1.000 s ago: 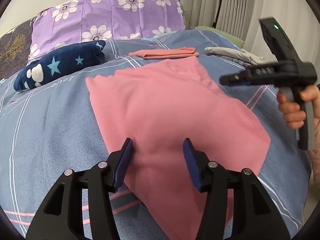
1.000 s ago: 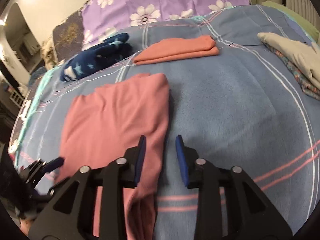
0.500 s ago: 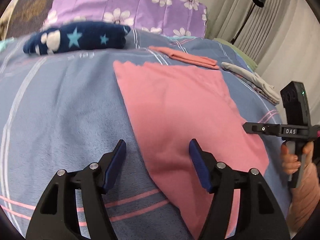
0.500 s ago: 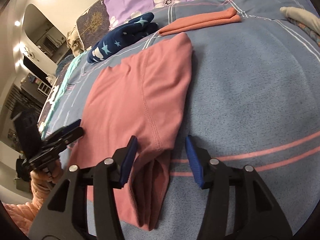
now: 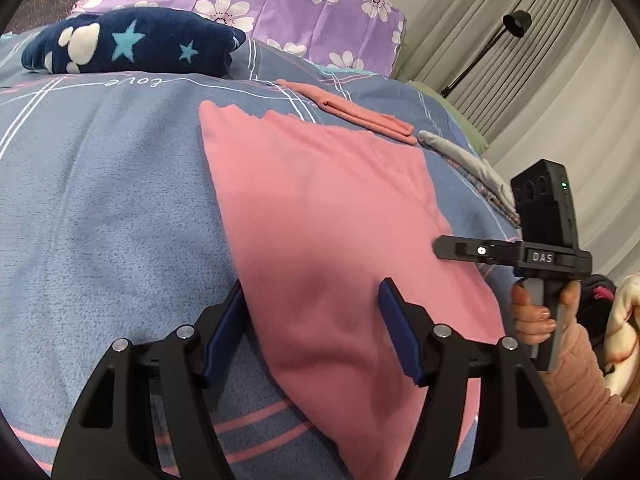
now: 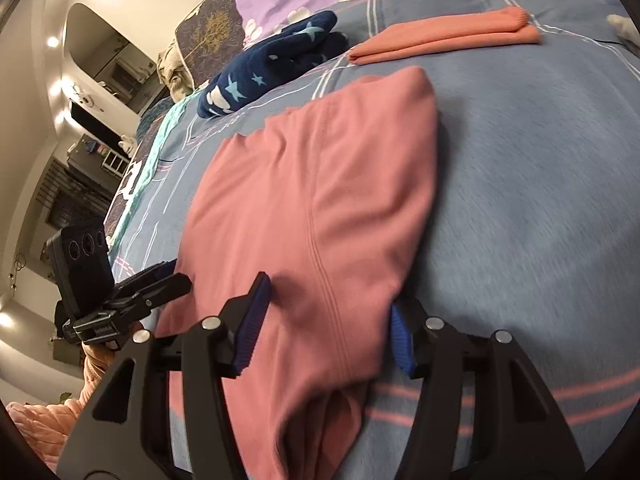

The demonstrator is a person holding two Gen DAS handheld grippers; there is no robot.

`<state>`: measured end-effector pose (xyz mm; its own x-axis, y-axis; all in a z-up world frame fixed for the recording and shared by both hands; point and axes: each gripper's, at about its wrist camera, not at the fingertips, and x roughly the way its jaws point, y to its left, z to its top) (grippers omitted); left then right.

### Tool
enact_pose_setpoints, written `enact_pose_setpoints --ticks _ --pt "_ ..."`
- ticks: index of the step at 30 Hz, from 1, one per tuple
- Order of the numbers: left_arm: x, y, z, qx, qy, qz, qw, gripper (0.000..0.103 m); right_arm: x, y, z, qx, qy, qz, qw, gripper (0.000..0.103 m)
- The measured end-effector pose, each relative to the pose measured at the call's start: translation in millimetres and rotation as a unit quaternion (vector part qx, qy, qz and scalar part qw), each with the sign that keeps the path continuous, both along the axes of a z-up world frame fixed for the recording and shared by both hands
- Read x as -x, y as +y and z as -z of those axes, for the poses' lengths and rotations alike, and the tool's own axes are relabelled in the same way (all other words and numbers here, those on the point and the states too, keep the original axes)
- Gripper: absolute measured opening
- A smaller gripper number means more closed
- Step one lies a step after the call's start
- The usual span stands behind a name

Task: Fold small clothes
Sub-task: 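Grasp the pink shirt end with the right gripper, then lift the folded pink shirt with the right gripper and carry it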

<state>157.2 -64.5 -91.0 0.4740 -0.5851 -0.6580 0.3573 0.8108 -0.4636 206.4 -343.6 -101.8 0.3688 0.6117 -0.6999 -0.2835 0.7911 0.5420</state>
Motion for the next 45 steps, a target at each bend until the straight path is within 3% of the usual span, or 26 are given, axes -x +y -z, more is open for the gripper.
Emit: enact_pose_setpoints --ticks 5,7,9,12,15,23,30,37,45 --pt "-4.4 -1.0 0.0 0.005 0.004 0.002 1.0000 0.065 -5.6 6.2 1.1 -0.001 -0.013 -0.005 1.000 0.058" --pt "-5.1 -1.4 -0.9 0.000 0.004 0.000 1.0000 0.057 -4.1 7.3 1.4 -0.002 -0.020 -0.001 1.000 0.058" --pt "-8.4 -2.7 -2.1 -0.005 0.007 -0.002 1.0000 0.047 -3.1 8.2 0.6 0.004 -0.022 0.007 1.000 0.053" --pt "-13.5 -6.6 -6.4 -0.014 0.007 -0.005 0.9999 0.032 -2.7 13.0 -3.9 0.015 -0.022 0.023 0.999 0.037" --pt "-6.2 -14.4 -25.1 -0.046 -0.029 -0.003 0.9985 0.023 9.0 21.6 -21.2 0.043 -0.053 0.031 0.997 0.027" --pt "32.1 -35.6 -105.2 -0.077 -0.132 0.017 0.9882 0.022 77.0 22.9 -104.5 0.089 -0.191 0.056 0.976 0.023" --pt "57.5 -73.4 -156.8 -0.062 -0.191 0.050 0.9782 0.022 129.3 -15.0 -161.6 0.105 -0.255 0.101 0.956 0.023" --pt "66.0 -127.3 -177.0 -0.060 -0.220 0.099 0.9687 0.023 162.7 -67.6 -180.7 0.124 -0.269 0.149 0.943 0.023" --pt "58.9 -182.9 -178.1 -0.059 -0.225 0.145 0.9617 0.023 166.4 -115.9 -180.2 0.130 -0.259 0.195 0.937 0.023"
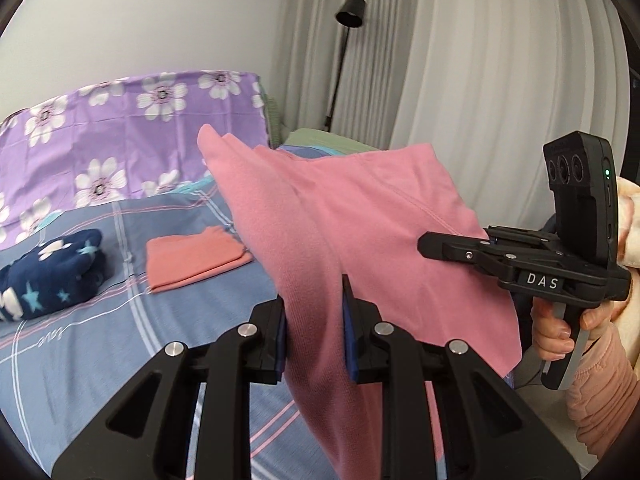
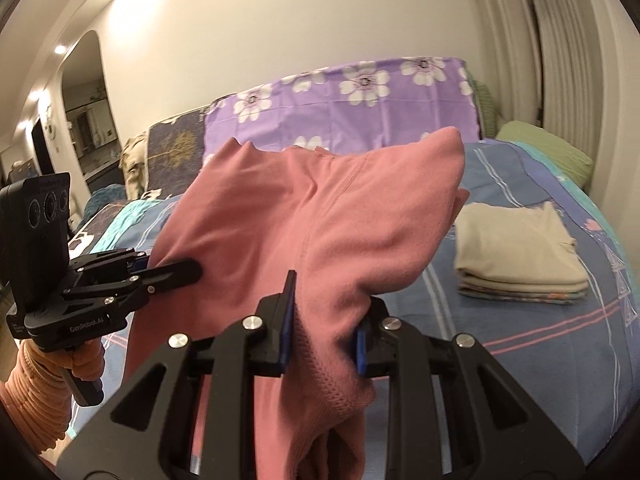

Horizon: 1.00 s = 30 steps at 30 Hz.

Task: Fold small clothes
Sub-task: 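Lift the folded pink shirt with the right gripper and carry it, then lay the pink shirt on the stack of folded clothes, open right gripper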

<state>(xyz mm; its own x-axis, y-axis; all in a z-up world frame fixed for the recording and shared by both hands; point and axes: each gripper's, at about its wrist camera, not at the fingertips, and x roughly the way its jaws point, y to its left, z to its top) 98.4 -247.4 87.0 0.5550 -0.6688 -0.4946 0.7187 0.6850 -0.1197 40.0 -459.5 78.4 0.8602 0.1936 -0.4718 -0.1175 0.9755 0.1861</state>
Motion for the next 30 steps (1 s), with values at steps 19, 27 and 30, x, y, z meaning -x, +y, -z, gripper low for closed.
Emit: enact_pose_setpoints --ticks 19,27,30 --pt "-97.8 -149.7 -20.4 0.003 -0.018 0.055 0.9983 0.023 -80.0 -127.8 -32.3 0.045 -0.003 0.153 0.987 0.022" --pt "-153.7 -226.5 -19.2 -0.017 -0.034 0.046 0.9982 0.023 -149.5 -182.2 -42.5 0.107 0.031 0.225 0.968 0.021" --pt "-167.9 -249.2 -9.1 -0.034 -0.047 0.040 0.9975 0.023 -172.4 -192.1 -36.9 0.134 0.048 0.241 0.960 0.021"
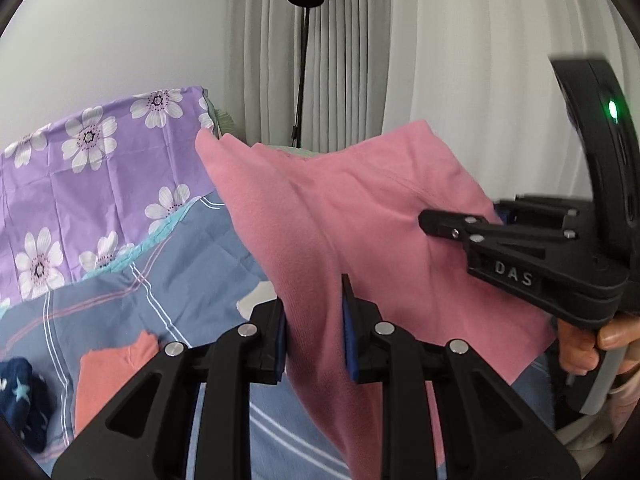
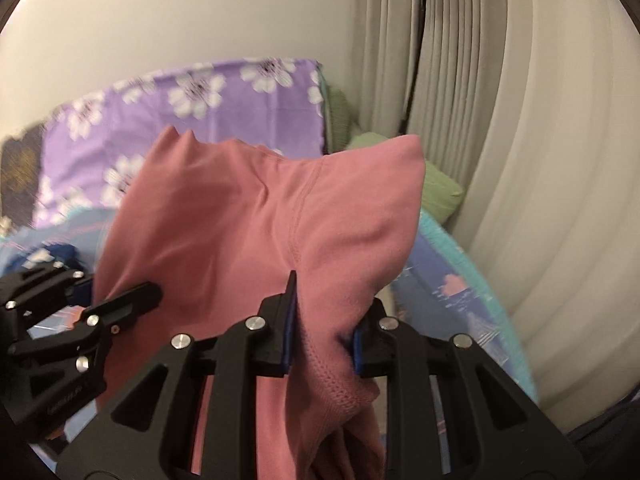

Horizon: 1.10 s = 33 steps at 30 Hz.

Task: Fold small clothes
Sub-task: 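Lay the pink shirt on the stack of folded clothes, open right gripper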

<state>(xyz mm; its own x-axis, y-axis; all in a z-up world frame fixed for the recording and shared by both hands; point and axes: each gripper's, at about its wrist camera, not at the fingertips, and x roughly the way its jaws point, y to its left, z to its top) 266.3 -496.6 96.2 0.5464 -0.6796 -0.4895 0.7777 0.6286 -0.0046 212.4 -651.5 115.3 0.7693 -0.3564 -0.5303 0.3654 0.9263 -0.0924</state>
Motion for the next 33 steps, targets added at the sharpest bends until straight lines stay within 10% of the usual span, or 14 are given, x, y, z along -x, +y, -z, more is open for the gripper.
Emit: enact_pose_setpoints --ticks 5,8,14,17,33 --pt "-32.6 -24.3 21.7 0.003 0.028 -0.024 0.9993 0.024 -37.1 -24.7 20.8 -0.007 0.010 0.025 1.000 0.022" --pt "-51.9 -38.2 56.3 -0.024 0.045 -0.064 0.9966 0.064 -61.8 -39.4 62.6 0.031 0.072 0.144 0.986 0.057" --pt "-48.6 -34.3 153.1 -0.069 0.085 -0.056 0.9925 0.076 -44.3 -36.3 160.6 0.001 0.150 0.187 0.971 0.058" --pt "-48.7 -24.1 156.8 -0.047 0.109 -0.054 0.9914 0.076 -27.5 -21.5 173.5 0.054 0.108 0.182 0.976 0.058" --pt "26.8 25.3 140.5 -0.041 0.086 -0.034 0.9949 0.078 74.2 17.9 162.0 -0.022 0.085 0.181 0.979 0.075"
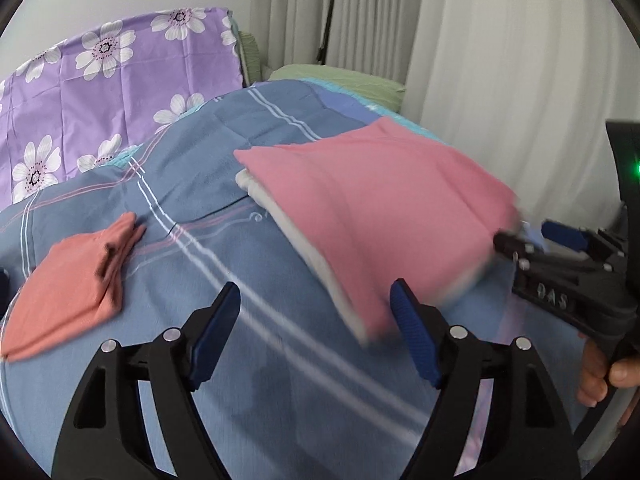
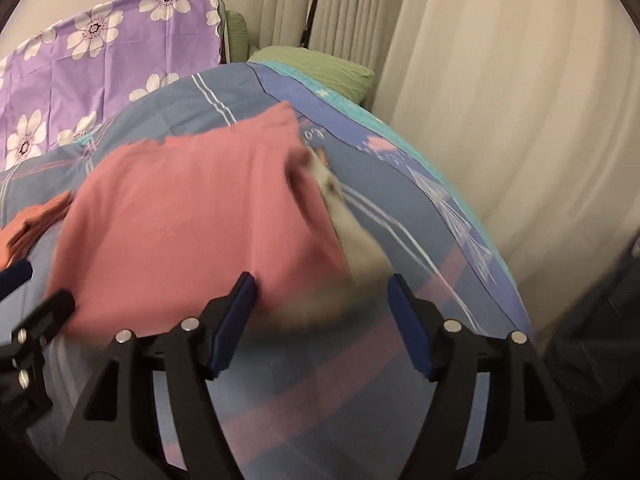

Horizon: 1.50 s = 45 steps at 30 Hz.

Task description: Fold small clothes

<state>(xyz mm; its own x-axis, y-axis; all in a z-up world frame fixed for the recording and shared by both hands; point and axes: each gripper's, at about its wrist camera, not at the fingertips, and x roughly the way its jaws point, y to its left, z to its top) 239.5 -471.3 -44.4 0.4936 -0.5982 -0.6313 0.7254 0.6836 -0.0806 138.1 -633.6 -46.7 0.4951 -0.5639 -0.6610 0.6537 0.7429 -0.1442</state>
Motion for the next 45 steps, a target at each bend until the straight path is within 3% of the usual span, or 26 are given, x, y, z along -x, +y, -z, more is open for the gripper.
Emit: enact_pose_setpoints --ticks 3,7,14,18,23,29,34,45 --pt "25.6 23.0 -6.4 0.000 0.006 0.013 0.9999 0.079 39.0 35.4 -5.7 -0.020 -0.005 -0.021 1.000 0.075" --pt "68.0 63.3 -23.9 0.010 -0.020 0.013 0.9997 0.080 87.3 81.1 -28.1 -0.006 -0.036 -0.035 0.999 0.078" --pt "143.0 129.8 -68.1 0.053 -0.061 0.006 0.9967 0.092 153.4 136.7 -64.6 -0.043 -0.107 -0.055 0.992 0.082" --pt "189.3 157.0 -89.4 0.065 -0.104 0.012 0.9924 0.100 189.2 169.5 -83.6 -0.029 -0.140 -0.056 0.988 0.086" --pt "230.6 190.5 -107.5 0.079 -0.131 -0.008 0.9883 0.101 223.9 194.4 -100.9 -0.003 -0.160 -0.048 0.986 0.094" --pt "257.3 222.5 -119.1 0.110 -0.126 -0.009 0.9858 0.101 253.8 218.1 -111.7 0.015 -0.173 -0.048 0.984 0.096" --pt "277.3 229.8 -111.6 0.107 -0.127 -0.009 0.9860 0.101 268.9 239.2 -108.6 0.026 -0.171 -0.051 0.984 0.097" --pt "280.5 235.3 -92.8 0.084 -0.101 -0.025 0.9910 0.101 268.0 253.7 -90.8 0.023 -0.143 -0.057 0.988 0.098"
